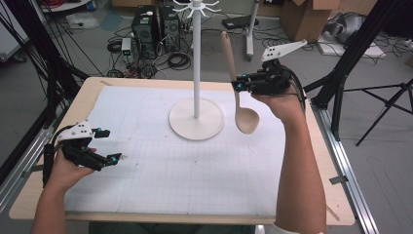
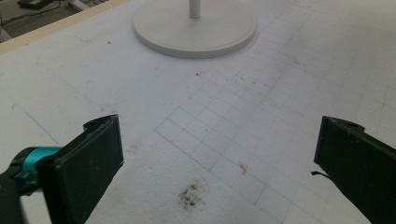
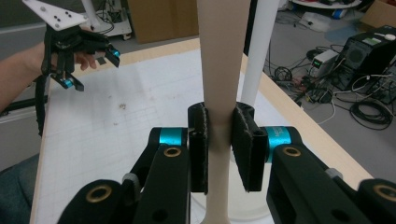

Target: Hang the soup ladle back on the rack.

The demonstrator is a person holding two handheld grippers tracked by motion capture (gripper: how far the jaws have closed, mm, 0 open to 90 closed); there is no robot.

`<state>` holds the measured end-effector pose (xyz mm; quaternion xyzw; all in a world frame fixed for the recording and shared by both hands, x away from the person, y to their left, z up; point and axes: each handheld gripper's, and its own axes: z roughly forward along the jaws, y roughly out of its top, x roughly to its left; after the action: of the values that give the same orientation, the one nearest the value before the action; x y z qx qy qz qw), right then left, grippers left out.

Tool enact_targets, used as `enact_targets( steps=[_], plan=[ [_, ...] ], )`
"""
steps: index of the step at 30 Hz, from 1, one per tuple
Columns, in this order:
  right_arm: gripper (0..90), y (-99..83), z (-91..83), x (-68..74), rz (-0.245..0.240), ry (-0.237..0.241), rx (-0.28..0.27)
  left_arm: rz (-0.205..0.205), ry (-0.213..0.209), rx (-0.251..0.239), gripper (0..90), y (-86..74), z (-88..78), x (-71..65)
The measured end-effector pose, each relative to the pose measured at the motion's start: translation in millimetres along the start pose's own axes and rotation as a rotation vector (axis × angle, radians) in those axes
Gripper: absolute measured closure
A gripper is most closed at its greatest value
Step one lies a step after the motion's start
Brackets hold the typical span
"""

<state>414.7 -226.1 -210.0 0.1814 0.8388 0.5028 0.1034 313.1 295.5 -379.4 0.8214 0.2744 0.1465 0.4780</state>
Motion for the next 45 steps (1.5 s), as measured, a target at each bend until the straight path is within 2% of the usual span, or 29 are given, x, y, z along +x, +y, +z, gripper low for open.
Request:
enact_targets(
  steps=[7, 17, 24, 35, 45],
  plan=[
    [77.1, 12.6, -1.5, -11.1, 0.003, -0.008, 0.022, -0.005, 0.007, -0.006, 1.6, -1.3, -3.5, 2.6],
    [77.1, 33.4, -3.2, -29.0, 0.022, -0.027, 0.031, -0.003, 0.004, -0.006, 1.6, -1.3, -2.3, 2.5],
    [77.1, 43.1, -1.4, -36.5, 0.027, -0.022, 0.029, -0.009, 0.006, -0.007, 1.6, -2.4, -3.1, 3.7],
    [77.1, 46.3, 5.6, -43.2, 0.038, -0.016, 0.051, -0.009, 0.004, -0.001, 1.6, -2.8, -1.5, 3.2],
    [77.1, 48.8, 12.9, -48.1, 0.041, 0.01, 0.067, -0.011, 0.007, -0.001, 1.6, -4.0, -2.3, 4.3]
  ],
)
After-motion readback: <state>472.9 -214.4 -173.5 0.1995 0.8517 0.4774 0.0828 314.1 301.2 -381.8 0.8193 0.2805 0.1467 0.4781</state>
